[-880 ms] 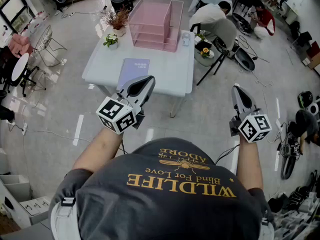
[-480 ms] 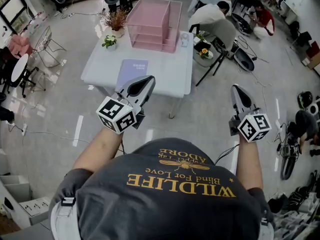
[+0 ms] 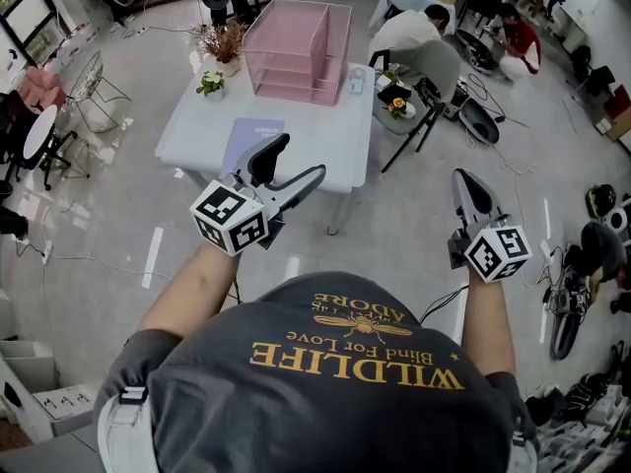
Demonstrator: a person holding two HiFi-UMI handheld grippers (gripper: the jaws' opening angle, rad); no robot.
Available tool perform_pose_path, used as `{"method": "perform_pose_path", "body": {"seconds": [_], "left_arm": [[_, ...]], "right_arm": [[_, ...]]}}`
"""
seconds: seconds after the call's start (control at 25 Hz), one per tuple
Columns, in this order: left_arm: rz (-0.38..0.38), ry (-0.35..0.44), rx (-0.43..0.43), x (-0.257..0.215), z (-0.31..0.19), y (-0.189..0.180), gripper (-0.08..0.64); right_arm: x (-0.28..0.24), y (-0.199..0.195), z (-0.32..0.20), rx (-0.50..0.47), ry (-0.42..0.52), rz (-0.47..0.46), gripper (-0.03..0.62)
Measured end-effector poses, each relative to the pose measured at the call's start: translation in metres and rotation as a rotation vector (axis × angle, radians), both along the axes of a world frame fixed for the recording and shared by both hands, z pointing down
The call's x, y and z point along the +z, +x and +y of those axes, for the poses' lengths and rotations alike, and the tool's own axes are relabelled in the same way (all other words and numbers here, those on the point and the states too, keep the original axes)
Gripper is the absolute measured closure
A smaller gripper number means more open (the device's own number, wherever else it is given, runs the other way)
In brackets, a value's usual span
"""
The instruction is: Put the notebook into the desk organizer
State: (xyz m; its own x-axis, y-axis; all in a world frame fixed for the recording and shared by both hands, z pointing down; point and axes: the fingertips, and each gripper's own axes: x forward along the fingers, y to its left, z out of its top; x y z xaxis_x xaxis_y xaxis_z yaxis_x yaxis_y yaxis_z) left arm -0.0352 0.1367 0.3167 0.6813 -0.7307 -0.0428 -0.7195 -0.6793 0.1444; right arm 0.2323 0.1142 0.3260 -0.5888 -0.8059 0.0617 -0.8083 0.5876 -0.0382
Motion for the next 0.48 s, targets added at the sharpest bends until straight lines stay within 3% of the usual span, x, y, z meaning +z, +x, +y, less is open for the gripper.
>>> {"method": "perform_pose_path", "body": {"seconds": [0.12,0.48], "left_arm": [[-0.005,0.0,-0.011,0.0,0.001,0.017,0.158],[0.027,0.005,-0.074,-0.009,0.006,0.07,0.155]], "right_arm": [[0.0,0.017,0.004,-0.012,0.002,0.0,0.592],[-0.001,0.077,0.003,-0.061,0.014,-0.01,0.592]]}}
